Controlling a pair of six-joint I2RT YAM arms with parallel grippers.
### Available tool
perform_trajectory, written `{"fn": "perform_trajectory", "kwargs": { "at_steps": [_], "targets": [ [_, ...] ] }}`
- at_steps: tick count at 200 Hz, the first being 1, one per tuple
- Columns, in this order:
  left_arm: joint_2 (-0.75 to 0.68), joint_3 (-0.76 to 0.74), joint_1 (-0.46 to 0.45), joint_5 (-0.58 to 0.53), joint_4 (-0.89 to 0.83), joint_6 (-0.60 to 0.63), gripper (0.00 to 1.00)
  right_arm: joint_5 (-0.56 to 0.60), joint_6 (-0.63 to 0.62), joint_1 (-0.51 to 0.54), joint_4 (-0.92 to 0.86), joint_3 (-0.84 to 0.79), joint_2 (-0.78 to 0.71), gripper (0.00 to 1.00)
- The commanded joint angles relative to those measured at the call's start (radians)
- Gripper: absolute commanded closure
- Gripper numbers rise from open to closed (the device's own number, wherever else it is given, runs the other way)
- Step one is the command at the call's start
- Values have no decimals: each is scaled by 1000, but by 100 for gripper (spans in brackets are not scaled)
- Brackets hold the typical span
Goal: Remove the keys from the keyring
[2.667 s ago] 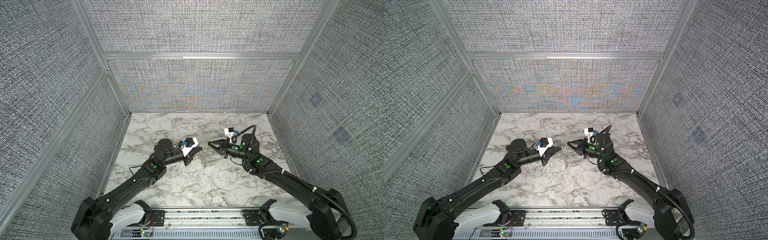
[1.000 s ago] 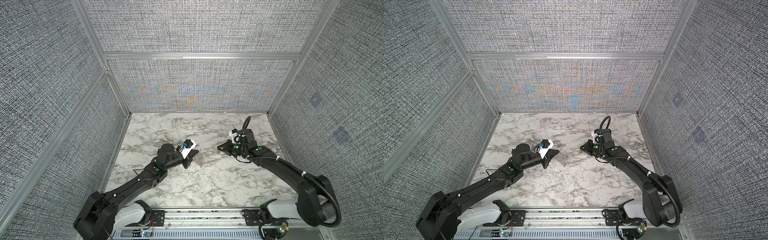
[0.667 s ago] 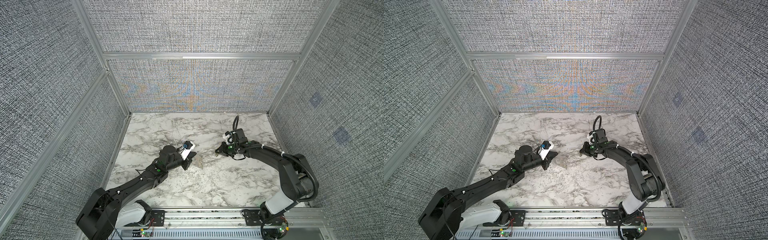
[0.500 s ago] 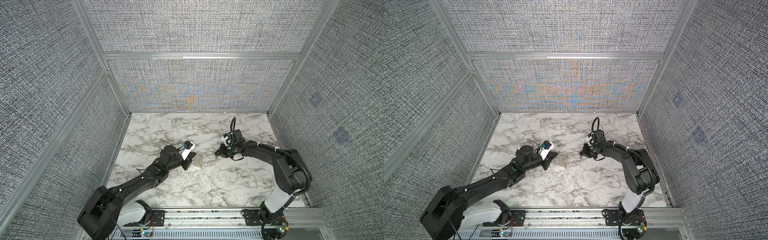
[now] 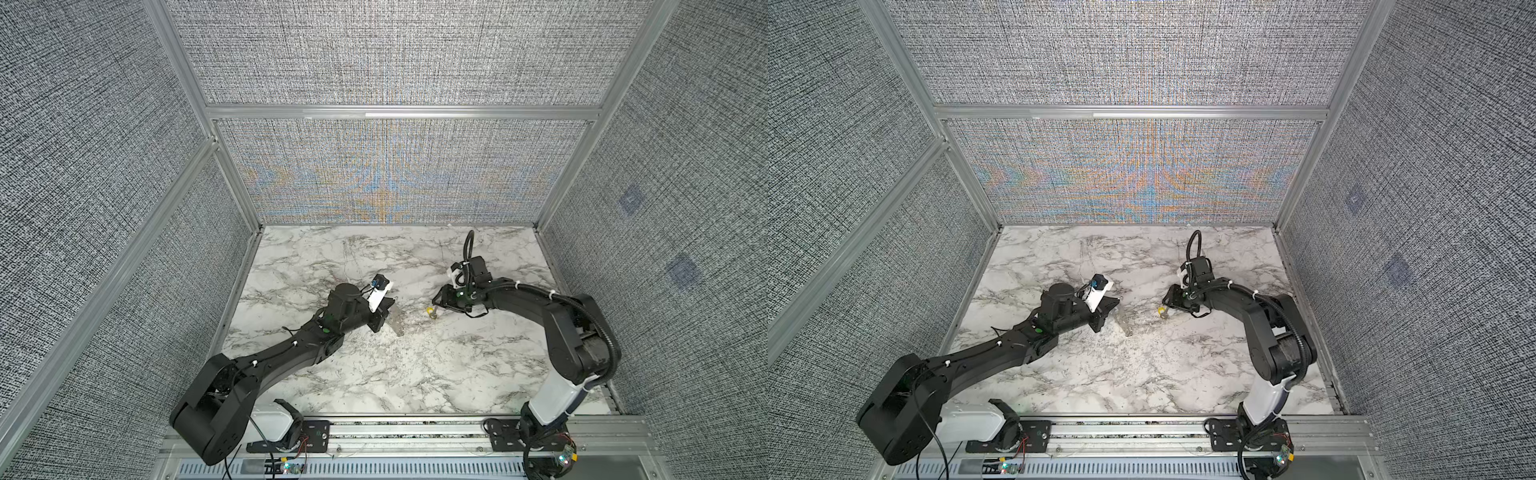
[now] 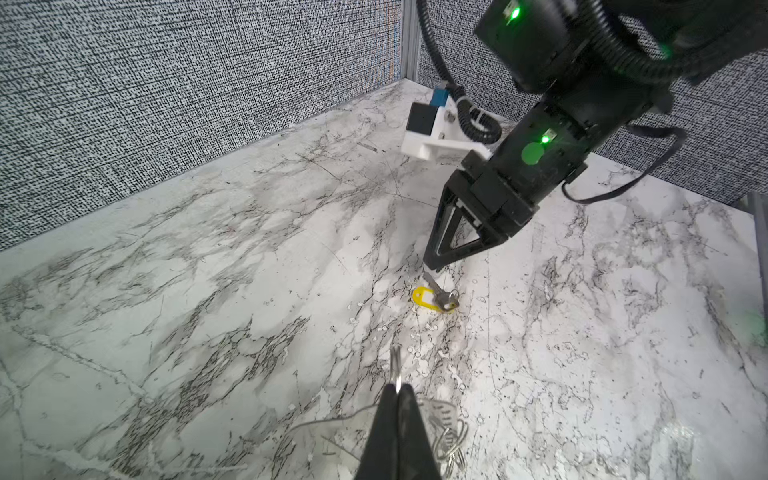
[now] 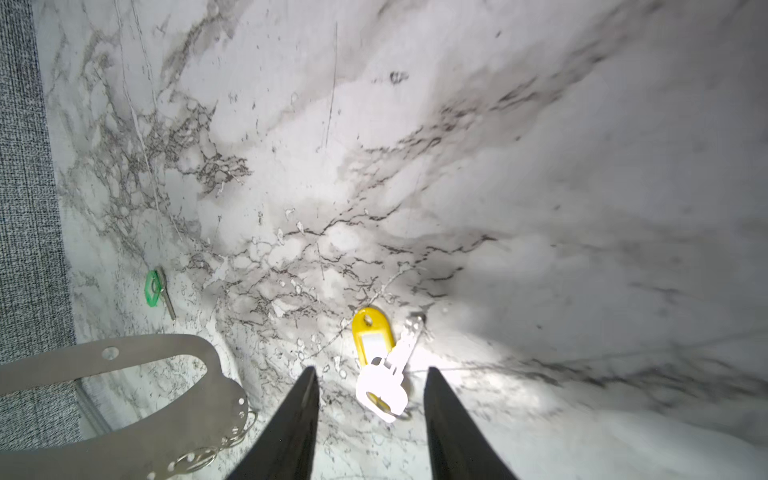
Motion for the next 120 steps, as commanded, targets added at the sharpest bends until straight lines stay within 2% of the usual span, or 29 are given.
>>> {"fn": "perform_trajectory", "kwargs": {
  "at_steps": [1, 72, 120],
  "targets": [
    [41, 42, 3, -23, -17, -2, 100, 84, -46, -25, -58, 2, -60, 51],
    [348, 299, 45, -80, -115, 31, 100, 230, -101, -66, -138, -88, -288, 41],
    [576, 564, 88, -66, -323, 86, 100, 296, -94, -66, -159, -192, -373, 39]
  ]
}}
